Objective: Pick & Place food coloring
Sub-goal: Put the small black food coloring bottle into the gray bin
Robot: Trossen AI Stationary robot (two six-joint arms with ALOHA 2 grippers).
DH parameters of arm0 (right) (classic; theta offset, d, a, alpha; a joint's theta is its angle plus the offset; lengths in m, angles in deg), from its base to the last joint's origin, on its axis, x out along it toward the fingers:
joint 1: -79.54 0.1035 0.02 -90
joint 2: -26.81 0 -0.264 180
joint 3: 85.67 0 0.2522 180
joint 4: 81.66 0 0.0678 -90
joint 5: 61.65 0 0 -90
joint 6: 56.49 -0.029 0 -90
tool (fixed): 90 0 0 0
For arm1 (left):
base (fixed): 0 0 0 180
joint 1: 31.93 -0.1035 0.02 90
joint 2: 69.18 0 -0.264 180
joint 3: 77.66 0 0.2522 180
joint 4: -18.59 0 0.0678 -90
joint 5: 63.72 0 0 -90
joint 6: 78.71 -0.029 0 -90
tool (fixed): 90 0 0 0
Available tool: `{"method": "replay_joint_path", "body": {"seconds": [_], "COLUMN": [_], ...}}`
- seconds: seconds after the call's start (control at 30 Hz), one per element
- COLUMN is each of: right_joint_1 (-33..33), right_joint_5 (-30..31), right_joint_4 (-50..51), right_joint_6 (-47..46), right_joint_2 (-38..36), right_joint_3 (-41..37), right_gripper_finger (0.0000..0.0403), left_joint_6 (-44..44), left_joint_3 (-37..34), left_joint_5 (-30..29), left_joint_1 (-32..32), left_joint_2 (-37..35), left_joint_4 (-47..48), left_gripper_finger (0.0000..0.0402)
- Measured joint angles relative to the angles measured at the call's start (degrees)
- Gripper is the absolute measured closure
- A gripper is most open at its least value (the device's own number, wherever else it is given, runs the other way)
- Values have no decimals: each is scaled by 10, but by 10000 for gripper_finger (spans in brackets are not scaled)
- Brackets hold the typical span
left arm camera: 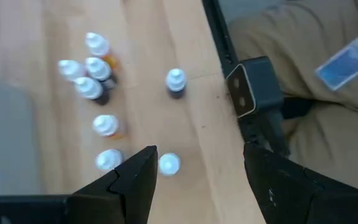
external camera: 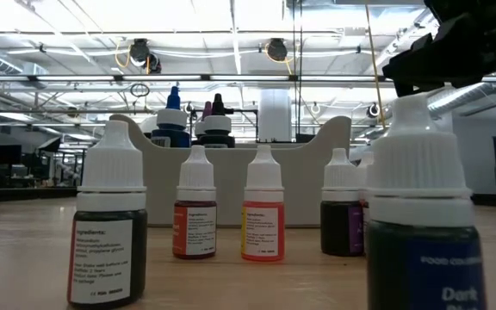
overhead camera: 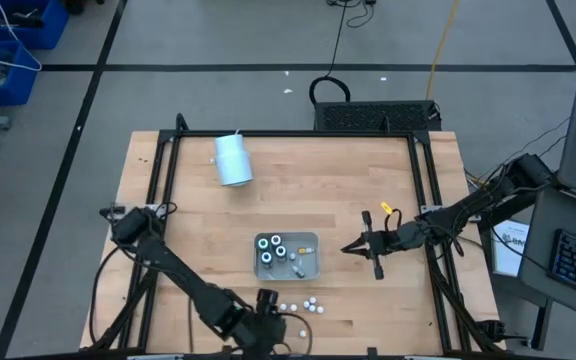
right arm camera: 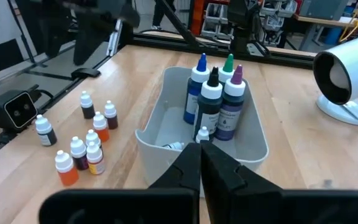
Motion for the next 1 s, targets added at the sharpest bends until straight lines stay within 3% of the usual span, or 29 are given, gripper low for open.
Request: {"method": "replay_joint_path", "body": {"seconds": [0.17, 0.27, 1.0], "right_joint_1": [0, 0, 0], "right_joint_5": [0, 0, 0], "right_joint_4": [3, 3, 3], "right_joint_6": [0, 0, -3], "right_joint_2": [0, 0, 0], "right_joint_3": [0, 0, 0], "right_gripper_finger": [402, 402, 403], "left_joint_6": [17, 21, 47], "left_joint_3": [16, 16, 16], "left_joint_5": [76, 90, 65], "left_joint_1": [-23, -34, -38], "left_joint_2": [28, 38, 63], "left_joint_4": [15, 31, 50], "left_gripper_finger": [160, 160, 160]}}
